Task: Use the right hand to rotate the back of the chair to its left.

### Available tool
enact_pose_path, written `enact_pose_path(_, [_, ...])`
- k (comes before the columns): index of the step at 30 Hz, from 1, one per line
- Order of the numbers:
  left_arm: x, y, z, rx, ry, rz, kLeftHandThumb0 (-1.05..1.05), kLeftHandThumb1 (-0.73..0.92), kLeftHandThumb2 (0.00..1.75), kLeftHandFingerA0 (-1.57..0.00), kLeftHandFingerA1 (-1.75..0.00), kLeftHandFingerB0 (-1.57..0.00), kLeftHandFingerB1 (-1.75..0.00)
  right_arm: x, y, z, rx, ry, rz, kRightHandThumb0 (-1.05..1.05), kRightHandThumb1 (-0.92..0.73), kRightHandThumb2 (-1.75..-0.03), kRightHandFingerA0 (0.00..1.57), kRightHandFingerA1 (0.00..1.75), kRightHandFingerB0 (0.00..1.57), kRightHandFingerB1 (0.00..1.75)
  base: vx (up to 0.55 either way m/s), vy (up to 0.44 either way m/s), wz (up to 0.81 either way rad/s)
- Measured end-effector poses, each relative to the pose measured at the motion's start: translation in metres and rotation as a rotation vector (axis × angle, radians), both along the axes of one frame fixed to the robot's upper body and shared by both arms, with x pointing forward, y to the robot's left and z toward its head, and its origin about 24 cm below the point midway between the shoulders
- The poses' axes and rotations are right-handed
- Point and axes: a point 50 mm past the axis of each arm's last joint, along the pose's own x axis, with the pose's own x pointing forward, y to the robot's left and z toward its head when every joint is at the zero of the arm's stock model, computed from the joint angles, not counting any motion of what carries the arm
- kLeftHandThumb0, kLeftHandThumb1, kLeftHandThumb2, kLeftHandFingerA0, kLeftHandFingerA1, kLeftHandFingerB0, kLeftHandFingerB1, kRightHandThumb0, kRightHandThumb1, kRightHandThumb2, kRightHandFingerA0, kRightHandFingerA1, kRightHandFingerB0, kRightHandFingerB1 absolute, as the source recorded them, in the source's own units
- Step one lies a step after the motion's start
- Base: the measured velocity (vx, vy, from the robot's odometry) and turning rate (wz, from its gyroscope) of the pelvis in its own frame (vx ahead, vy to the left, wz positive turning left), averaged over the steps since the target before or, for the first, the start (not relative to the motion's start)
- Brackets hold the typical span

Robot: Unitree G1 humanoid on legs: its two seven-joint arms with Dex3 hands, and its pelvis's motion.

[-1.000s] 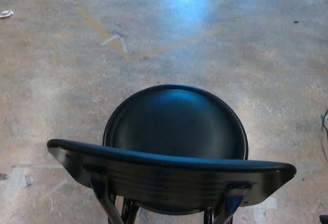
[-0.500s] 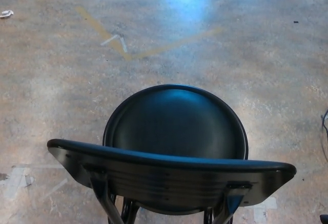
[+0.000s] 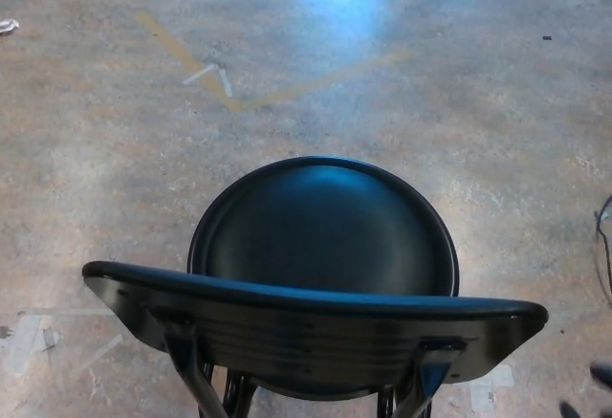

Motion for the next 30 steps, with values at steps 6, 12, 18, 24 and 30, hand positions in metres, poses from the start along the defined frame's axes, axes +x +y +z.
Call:
enact_pose_path(6, [-0.001, 0.000, 0.000, -0.001, 0.001, 0.006, -0.53, 0.66, 0.63, -0.58, -0.50, -0.49, -0.42, 0.028, 0.013, 0.039, -0.055, -0.231, 0.200, -1.05, -0.67, -0.68, 0.00, 0.23, 0.00, 0.30, 0.00, 0.000, 0.00])
enact_pose_path(12, [-0.003, 0.001, 0.000, -0.007, 0.003, 0.018, -0.46, 0.73, 0.62, -0.59, -0.49, -0.51, -0.41, 0.030, 0.032, 0.062, -0.067, -0.365, 0.389, -1.05, -0.66, -0.69, 0.00, 0.22, 0.00, 0.29, 0.00, 0.000, 0.00])
enact_pose_path(18, [-0.005, 0.001, -0.001, -0.008, 0.009, 0.021, -0.51, 0.66, 0.63, -0.58, -0.51, -0.49, -0.42, 0.025, 0.040, 0.066, -0.073, -0.376, 0.493, -1.05, -0.65, -0.66, 0.00, 0.20, 0.00, 0.28, 0.00, 0.000, 0.00])
enact_pose_path(24, [-0.007, 0.001, -0.001, -0.010, 0.013, 0.026, -0.51, 0.67, 0.63, -0.59, -0.51, -0.50, -0.42, 0.019, 0.042, 0.068, -0.081, -0.364, 0.561, -1.05, -0.50, -1.03, 0.00, 0.42, 0.00, 0.44, 0.00, 0.000, 0.00])
enact_pose_path(30, [-0.008, 0.002, -0.002, -0.011, 0.014, 0.029, -0.47, 0.70, 0.61, -0.57, -0.50, -0.51, -0.42, 0.017, 0.045, 0.080, -0.111, -0.382, 0.660, -1.05, -0.49, -0.99, 0.00, 0.41, 0.00, 0.44, 0.00, 0.000, 0.00])
